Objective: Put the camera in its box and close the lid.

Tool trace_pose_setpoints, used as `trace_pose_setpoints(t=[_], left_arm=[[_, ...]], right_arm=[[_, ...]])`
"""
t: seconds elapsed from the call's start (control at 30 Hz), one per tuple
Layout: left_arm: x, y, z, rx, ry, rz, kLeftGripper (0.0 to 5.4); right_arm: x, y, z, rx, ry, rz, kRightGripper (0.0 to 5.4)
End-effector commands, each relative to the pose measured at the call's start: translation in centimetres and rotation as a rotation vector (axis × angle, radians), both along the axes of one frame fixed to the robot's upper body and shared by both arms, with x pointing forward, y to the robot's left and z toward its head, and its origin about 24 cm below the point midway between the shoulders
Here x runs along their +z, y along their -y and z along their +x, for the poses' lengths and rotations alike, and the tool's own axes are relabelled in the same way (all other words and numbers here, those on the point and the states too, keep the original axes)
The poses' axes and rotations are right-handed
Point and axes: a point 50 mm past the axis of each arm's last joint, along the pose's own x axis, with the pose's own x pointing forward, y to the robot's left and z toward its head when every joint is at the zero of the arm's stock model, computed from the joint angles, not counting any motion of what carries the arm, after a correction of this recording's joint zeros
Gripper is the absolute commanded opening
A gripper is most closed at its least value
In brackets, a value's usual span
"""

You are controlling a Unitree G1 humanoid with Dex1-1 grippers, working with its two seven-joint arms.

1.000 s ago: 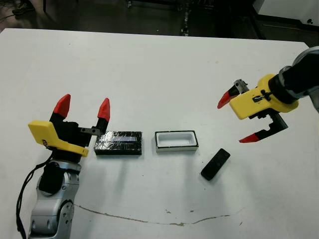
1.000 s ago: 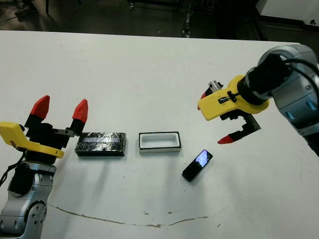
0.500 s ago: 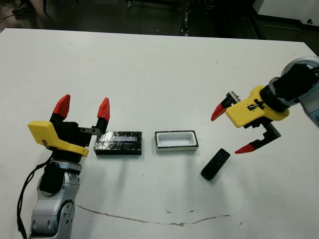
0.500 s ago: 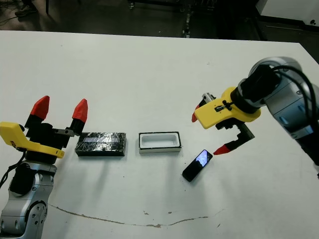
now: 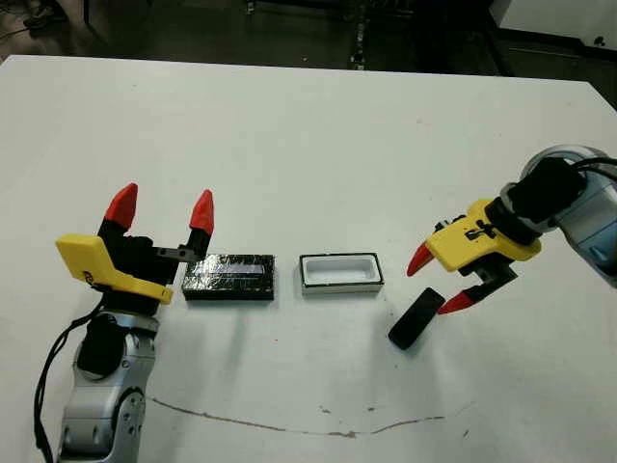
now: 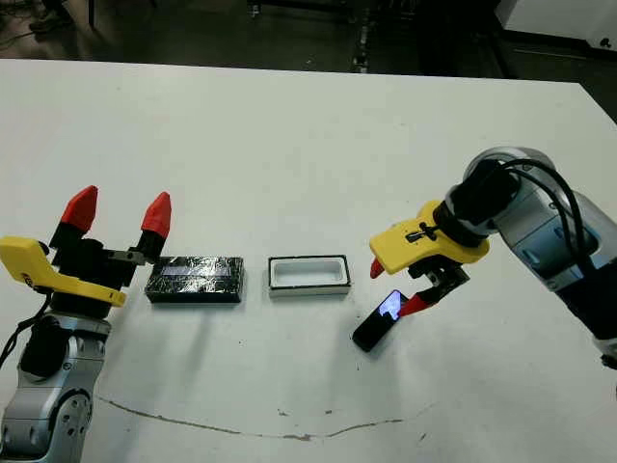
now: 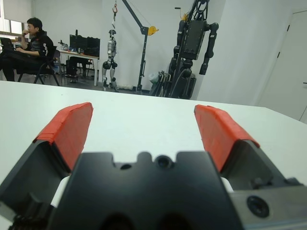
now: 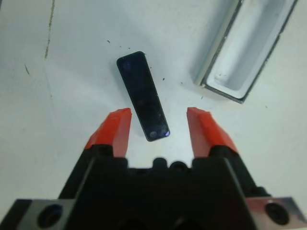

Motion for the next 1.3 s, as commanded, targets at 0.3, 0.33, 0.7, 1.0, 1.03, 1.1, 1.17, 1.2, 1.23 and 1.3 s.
trace_pose_setpoints(t=[0.3,0.33,0.7,1.0,1.03,1.1,1.17,1.2,1.23,1.3], left_arm=[[-0.4,-0.1,-0.2,0.013,-0.018,-0.002,5.4],[-0.4,-0.1,-0.2,0.012,-0.018,0.0,5.4],[-0.5,-0.1,-0.2,0.011,-0.019,-0.001,5.4],[-0.5,0.0,-0.2,0.01,-0.017,0.003,5.4],[-0.5,0.0,-0.2,0.01,-0.016,0.005,5.4],[-0.5,0.0,-0.2,0.011,-0.017,0.005,5.4],[-0.5,0.0,-0.2,0.012,-0.018,0.006,5.4],[-0.5,0.0,-0.2,0.012,-0.018,0.006,5.4],[-0.5,0.0,-0.2,0.011,-0.017,0.005,5.4],[-0.5,0.0,-0.2,0.014,-0.015,0.008,5.4]], right_arm=[[-1.2,0.0,0.0,0.05,-0.006,-0.057,2.97],[-1.2,0.0,0.0,0.057,0.0,-0.066,3.12],[-1.7,0.3,0.5,0.093,0.029,-0.127,4.76],[-2.4,0.4,0.8,0.068,0.004,-0.104,5.35],[-2.5,0.5,0.8,0.068,0.003,-0.103,5.35],[-2.7,0.5,0.8,0.055,-0.003,-0.106,5.35],[-2.8,0.4,0.8,0.061,0.003,-0.098,5.35],[-2.8,0.4,0.8,0.064,0.004,-0.093,5.35],[-2.9,0.4,0.8,0.068,0.006,-0.088,5.35],[-3.0,0.3,0.8,0.086,0.02,-0.074,5.16]])
